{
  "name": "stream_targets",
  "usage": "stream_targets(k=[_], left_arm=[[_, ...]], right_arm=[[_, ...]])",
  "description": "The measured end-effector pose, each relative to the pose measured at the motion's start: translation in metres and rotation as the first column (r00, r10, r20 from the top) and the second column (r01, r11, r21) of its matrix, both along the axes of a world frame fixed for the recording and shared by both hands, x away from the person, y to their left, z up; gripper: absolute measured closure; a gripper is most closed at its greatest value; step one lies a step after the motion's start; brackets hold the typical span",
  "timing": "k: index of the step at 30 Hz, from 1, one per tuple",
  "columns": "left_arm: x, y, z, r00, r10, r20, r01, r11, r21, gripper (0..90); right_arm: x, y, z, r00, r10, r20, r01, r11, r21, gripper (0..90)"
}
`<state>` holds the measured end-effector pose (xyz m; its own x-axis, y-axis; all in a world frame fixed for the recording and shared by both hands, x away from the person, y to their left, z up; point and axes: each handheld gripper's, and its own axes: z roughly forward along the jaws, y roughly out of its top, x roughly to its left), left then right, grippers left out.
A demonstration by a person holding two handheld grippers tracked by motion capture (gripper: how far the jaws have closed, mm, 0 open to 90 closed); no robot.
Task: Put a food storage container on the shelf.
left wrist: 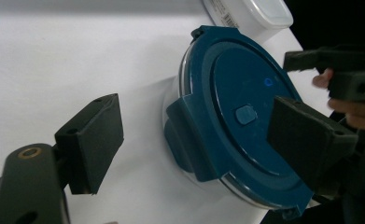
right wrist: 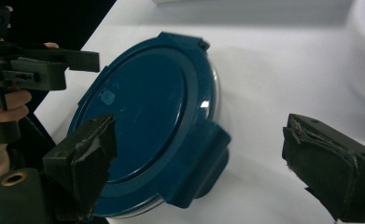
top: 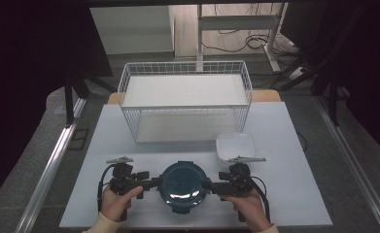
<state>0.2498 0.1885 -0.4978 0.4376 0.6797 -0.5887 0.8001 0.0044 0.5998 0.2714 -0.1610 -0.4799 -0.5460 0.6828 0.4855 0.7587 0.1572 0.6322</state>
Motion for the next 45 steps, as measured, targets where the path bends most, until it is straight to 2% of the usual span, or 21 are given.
stream_targets(k=[5, 8, 10, 14, 17, 19, 22, 23, 25, 27, 30, 34, 35, 36, 41, 45], left_arm=[[0.004, -0.004, -0.01, 0.9984, -0.02, -0.052, 0.018, 0.9987, -0.049, 17.6], [0.007, -0.005, -0.014, 0.9961, -0.031, -0.082, 0.027, 0.998, -0.058, 16.0], [0.007, -0.006, -0.015, 0.9955, -0.035, -0.089, 0.029, 0.9975, -0.065, 15.2], [0.009, -0.008, -0.02, 0.9917, -0.049, -0.119, 0.038, 0.9947, -0.096, 15.0], [0.009, -0.012, -0.025, 0.9883, -0.07, -0.136, 0.057, 0.9934, -0.099, 15.3], [0.008, -0.016, -0.026, 0.9857, -0.089, -0.143, 0.075, 0.9923, -0.098, 16.3], [0.008, -0.016, -0.029, 0.9803, -0.119, -0.157, 0.096, 0.9839, -0.151, 19.7], [0.008, -0.017, -0.03, 0.9791, -0.122, -0.163, 0.096, 0.983, -0.156, 21.3], [0.008, -0.017, -0.031, 0.9772, -0.117, -0.178, 0.09, 0.9842, -0.153, 23.9], [0.008, -0.018, -0.033, 0.9749, -0.118, -0.189, 0.085, 0.981, -0.175, 26.8], [0.008, -0.017, -0.033, 0.9732, -0.113, -0.201, 0.075, 0.9799, -0.185, 28.4], [0.008, -0.014, -0.034, 0.9714, -0.105, -0.213, 0.06, 0.9765, -0.207, 31.5], [0.008, -0.014, -0.034, 0.9714, -0.102, -0.215, 0.057, 0.9767, -0.207, 31.8], [0.007, -0.014, -0.034, 0.9715, -0.099, -0.216, 0.054, 0.9772, -0.205, 31.9], [0.005, -0.015, -0.031, 0.9739, -0.081, -0.212, 0.04, 0.9802, -0.194, 32.5], [0.003, -0.016, -0.028, 0.9764, -0.078, -0.201, 0.041, 0.982, -0.185, 34.1]], right_arm=[[0.0, 0.007, -0.01, 0.9987, -0.001, -0.051, 0.002, 1.0, 0.02, 9.1], [0.0, 0.012, -0.017, 0.9972, -0.012, -0.074, 0.013, 1.0, 0.009, 8.3], [0.0, 0.014, -0.02, 0.996, -0.023, -0.087, 0.024, 1.0, 0.01, 8.1], [0.001, 0.014, -0.025, 0.9924, -0.031, -0.12, 0.036, 0.998, 0.042, 8.1], [0.001, 0.016, -0.028, 0.988, -0.029, -0.151, 0.039, 0.997, 0.064, 8.1], [0.0, 0.018, -0.031, 0.9865, -0.029, -0.161, 0.04, 0.997, 0.067, 8.4], [-0.001, 0.021, -0.034, 0.983, -0.028, -0.181, 0.043, 0.996, 0.08, 9.9], [-0.001, 0.022, -0.036, 0.9814, -0.029, -0.19, 0.046, 0.995, 0.086, 10.8], [-0.002, 0.022, -0.037, 0.9763, -0.028, -0.215, 0.053, 0.992, 0.112, 13.8], [-0.002, 0.022, -0.039, 0.9728, -0.021, -0.231, 0.056, 0.988, 0.143, 17.6], [-0.003, 0.021, -0.039, 0.9649, -0.04, -0.26, 0.081, 0.985, 0.152, 19.4], [-0.003, 0.017, -0.036, 0.9649, -0.051, -0.258, 0.094, 0.983, 0.159, 27.4], [-0.003, 0.015, -0.034, 0.9672, -0.059, -0.247, 0.1, 0.982, 0.159, 30.4], [-0.003, 0.014, -0.034, 0.9639, -0.067, -0.258, 0.112, 0.98, 0.163, 31.1], [-0.003, 0.01, -0.036, 0.9583, -0.084, -0.273, 0.14, 0.971, 0.194, 34.8], [-0.004, 0.009, -0.034, 0.9576, -0.082, -0.276, 0.14, 0.97, 0.2, 36.4]])
